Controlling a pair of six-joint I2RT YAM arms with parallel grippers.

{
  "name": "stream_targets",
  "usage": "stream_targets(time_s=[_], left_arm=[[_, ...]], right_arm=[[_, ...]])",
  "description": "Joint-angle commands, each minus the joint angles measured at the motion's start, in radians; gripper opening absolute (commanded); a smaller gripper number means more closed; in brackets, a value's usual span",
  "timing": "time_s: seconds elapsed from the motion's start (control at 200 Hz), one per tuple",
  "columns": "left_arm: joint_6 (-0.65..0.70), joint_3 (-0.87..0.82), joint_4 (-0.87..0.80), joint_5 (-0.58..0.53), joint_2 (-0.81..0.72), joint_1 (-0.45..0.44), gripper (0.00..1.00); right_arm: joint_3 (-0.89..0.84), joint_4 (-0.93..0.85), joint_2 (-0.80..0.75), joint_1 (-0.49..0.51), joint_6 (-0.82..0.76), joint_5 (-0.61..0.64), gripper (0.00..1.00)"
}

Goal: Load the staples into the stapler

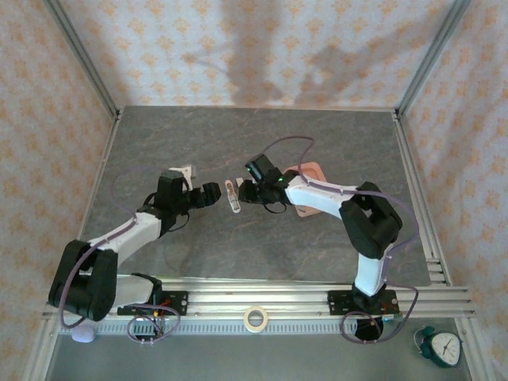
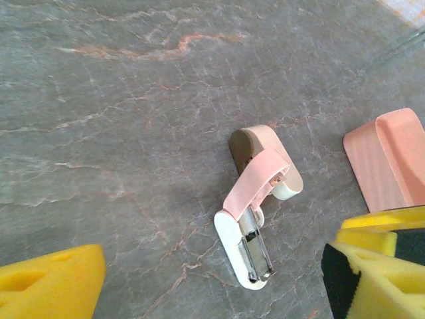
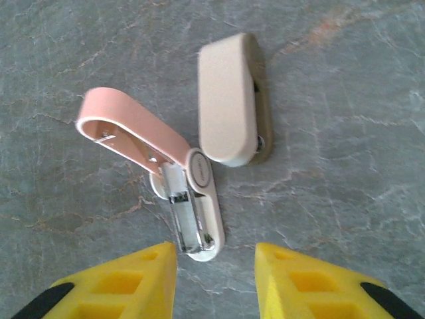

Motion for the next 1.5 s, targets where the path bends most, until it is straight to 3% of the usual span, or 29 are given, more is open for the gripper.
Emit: stream_targets(time_s=[0.0,0.2,0.841,1.497], left_arm=[[0.035,0.055,0.078,0.065,0.054,-0.009,0.85],[0.145,0.134,0.088,0.097,0.154,-0.042,0.83],[0.285,0.314,0.099,0.176,0.42,-0.088,0.71],[0.404,0.313,0.089,0.278,0.403,-0.106,0.59]], right_arm=[[-0.055,0.082,-0.049,-0.017,0.045,-0.041,0.36],[-0.102,0.094,-0.063,-0.017,0.043,-0.05,0.36],[-0.172,0.107,-0.103,-0.02,0.016,-0.008,0.36],[-0.152,0.097,-0.077,-0.023,0.009,-0.009,0.36]])
